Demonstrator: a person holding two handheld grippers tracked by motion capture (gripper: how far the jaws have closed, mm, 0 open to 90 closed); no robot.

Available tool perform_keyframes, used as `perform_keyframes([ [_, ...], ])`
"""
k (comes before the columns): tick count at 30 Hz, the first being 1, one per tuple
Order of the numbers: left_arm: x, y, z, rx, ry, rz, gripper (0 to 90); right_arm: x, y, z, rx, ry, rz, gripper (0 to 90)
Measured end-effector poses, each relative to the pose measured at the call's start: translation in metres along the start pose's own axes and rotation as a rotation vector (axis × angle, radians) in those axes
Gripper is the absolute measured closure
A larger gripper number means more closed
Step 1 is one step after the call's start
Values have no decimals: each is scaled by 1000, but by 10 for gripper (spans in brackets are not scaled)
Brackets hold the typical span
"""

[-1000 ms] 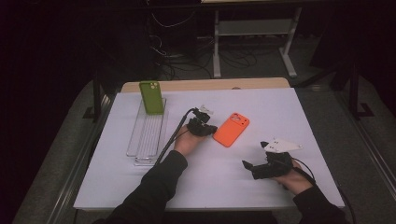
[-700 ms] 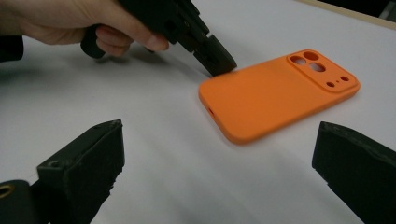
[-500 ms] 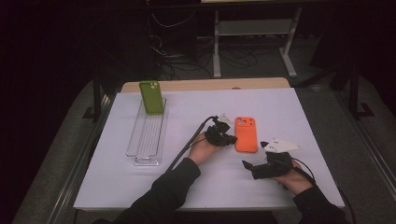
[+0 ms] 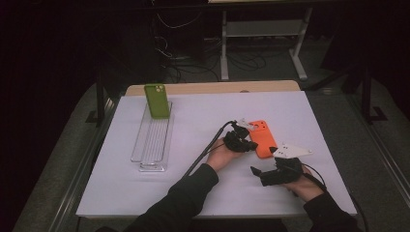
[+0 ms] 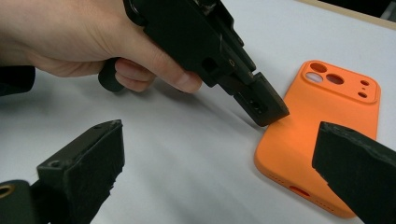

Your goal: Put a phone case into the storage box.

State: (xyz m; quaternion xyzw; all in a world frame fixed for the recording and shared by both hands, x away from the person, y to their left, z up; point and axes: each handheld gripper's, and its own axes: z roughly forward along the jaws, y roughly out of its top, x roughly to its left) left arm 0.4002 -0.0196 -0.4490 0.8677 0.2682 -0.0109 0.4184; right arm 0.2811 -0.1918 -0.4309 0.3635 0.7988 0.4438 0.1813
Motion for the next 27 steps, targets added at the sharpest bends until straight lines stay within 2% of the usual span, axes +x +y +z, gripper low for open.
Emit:
perform_keyframes([
  [1,0,0,-2,-6,-1,-8,897,0,0,0,-1,3,1,16],
  [2,1,0,-5,1,3,7,885,0,0,0,-4,2,-1,16],
  [5,3,0,-16,-7,8,9,821,-1,-1,0,1,2,-1,16],
  [8,3,-1,-30,-34,12,21,726,0,0,0,1,1,5,16],
  [11,2,-5,-44,-31,16,47,605,-1,-1,0,3,-1,-8,16],
  [13,3,-8,-55,-31,18,73,530,-1,0,0,2,-2,0,16],
  [16,4,-15,-71,-40,18,79,435,-1,-1,0,6,-3,-1,16],
  [19,6,-22,-88,-29,22,111,354,-1,-1,0,13,-5,3,16],
  [23,3,-33,-106,-35,43,112,262,-2,0,-1,14,0,13,16],
  [25,3,-39,-113,-54,65,116,226,-3,0,-1,3,-3,21,15],
  [27,4,-46,-119,-85,82,105,195,-3,1,-1,24,3,35,21],
])
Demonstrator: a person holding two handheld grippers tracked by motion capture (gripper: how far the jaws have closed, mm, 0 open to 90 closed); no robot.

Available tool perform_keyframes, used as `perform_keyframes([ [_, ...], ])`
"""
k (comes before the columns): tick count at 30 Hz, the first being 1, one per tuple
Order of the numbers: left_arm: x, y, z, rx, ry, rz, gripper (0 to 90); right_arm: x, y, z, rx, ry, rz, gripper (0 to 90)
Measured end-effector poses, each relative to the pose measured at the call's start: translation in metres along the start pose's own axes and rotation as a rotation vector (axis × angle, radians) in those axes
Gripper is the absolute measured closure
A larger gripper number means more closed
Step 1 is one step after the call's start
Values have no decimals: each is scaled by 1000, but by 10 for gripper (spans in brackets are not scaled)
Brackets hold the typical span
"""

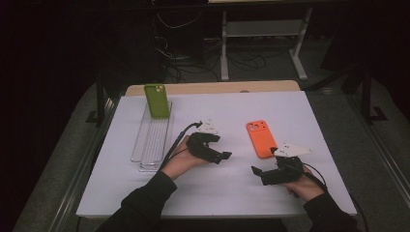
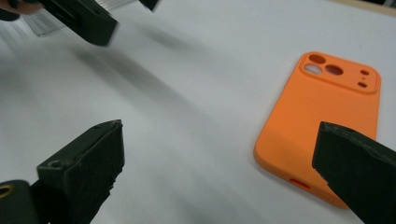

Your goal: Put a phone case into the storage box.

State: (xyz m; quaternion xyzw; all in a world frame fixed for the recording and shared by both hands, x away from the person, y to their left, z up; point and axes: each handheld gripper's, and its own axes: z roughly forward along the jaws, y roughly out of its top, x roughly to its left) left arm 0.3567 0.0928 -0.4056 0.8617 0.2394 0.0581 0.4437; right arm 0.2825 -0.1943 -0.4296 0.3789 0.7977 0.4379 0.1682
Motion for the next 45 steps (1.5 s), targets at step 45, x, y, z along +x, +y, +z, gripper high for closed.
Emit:
perform_keyframes([
  [45,-4,-39,-43,-35,-64,-3,0,-46,56,38,231,-234,193,30],
])
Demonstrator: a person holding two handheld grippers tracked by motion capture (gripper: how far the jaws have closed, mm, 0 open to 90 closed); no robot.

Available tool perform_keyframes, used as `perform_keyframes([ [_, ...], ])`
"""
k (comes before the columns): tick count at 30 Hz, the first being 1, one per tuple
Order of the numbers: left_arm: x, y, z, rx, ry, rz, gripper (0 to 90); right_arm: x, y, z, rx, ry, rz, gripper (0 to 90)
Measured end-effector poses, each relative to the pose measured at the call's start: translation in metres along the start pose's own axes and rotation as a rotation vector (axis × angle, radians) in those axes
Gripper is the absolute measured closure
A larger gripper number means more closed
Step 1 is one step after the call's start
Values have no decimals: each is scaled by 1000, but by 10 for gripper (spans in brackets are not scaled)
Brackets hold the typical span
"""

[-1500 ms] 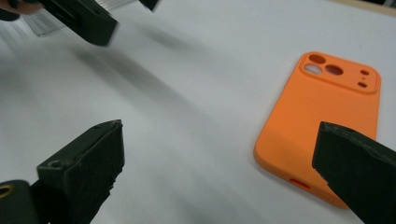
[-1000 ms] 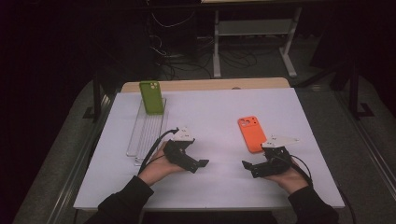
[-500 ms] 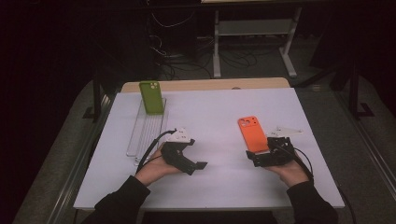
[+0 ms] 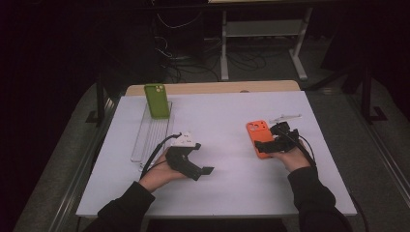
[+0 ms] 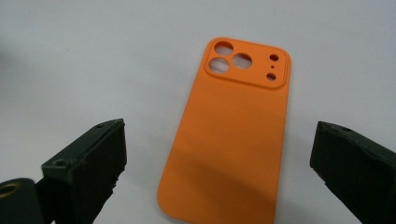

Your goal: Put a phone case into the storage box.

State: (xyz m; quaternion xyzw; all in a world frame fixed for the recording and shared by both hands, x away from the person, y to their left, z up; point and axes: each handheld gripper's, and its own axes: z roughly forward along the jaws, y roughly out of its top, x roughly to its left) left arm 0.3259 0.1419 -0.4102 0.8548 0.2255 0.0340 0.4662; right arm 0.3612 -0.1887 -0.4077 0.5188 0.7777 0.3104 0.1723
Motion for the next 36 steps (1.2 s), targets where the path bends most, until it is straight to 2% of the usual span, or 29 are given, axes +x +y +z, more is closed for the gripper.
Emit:
perform_keyframes([
  [5,2,0,-1,-2,2,14,0,1,8,15,78,-24,28,31],
  [10,0,-1,0,-10,-2,-5,0,-2,9,28,118,-45,55,38],
  [14,0,-1,1,-14,-5,-17,0,-4,9,36,130,-59,66,44],
  [18,0,-1,1,3,-7,-5,0,-6,8,41,145,-66,78,46],
  [22,0,-1,1,-2,-9,-8,0,-4,7,47,177,-66,98,45],
  [24,0,-1,1,-1,-10,-9,0,-4,7,49,182,-72,92,47],
  [25,1,-1,0,17,-9,11,0,-4,6,50,187,-70,92,50],
  [27,0,-1,1,12,-12,6,0,-3,6,52,198,-77,107,57],
  [28,1,-1,0,20,-11,19,0,-4,6,53,199,-76,101,55],
  [36,1,-1,1,17,-10,14,0,-1,6,52,201,-91,98,84],
])
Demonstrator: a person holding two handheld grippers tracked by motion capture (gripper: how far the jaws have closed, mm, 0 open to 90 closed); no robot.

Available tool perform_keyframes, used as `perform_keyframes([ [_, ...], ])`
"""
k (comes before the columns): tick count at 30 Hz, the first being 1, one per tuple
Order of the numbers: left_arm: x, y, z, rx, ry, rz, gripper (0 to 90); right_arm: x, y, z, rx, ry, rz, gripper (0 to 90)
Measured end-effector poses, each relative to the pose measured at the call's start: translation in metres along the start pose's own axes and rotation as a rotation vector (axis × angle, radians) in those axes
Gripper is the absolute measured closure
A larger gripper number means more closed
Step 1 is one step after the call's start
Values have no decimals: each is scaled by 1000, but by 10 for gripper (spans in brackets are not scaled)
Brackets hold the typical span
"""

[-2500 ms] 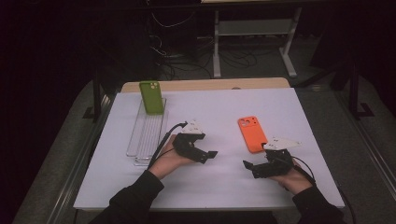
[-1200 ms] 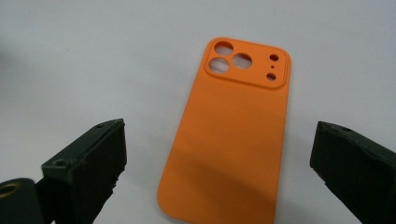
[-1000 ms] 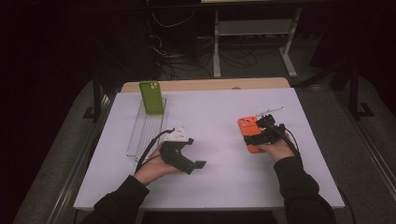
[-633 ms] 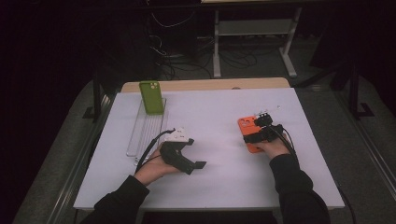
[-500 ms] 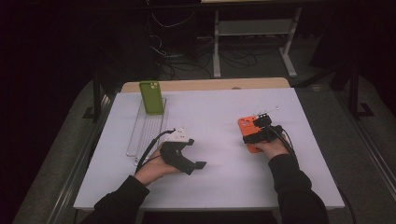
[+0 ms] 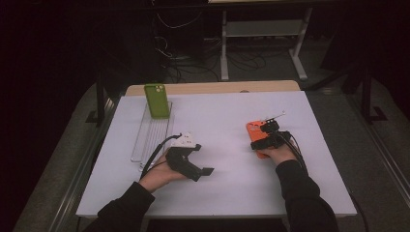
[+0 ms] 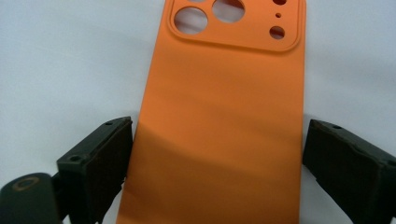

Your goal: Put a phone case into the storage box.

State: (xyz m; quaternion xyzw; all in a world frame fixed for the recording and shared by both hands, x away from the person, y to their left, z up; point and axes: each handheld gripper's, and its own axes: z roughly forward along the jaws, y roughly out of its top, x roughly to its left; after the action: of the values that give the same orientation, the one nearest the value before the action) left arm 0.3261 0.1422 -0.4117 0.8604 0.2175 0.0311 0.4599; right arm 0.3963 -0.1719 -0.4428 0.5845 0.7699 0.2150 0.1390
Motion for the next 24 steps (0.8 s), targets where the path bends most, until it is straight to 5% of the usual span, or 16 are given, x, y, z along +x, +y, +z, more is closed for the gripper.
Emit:
perform_keyframes([
  [13,-1,0,0,5,0,3,0,5,5,-2,54,-23,30,135],
  [24,-1,-1,0,3,5,-7,0,3,2,-3,25,2,18,150],
])
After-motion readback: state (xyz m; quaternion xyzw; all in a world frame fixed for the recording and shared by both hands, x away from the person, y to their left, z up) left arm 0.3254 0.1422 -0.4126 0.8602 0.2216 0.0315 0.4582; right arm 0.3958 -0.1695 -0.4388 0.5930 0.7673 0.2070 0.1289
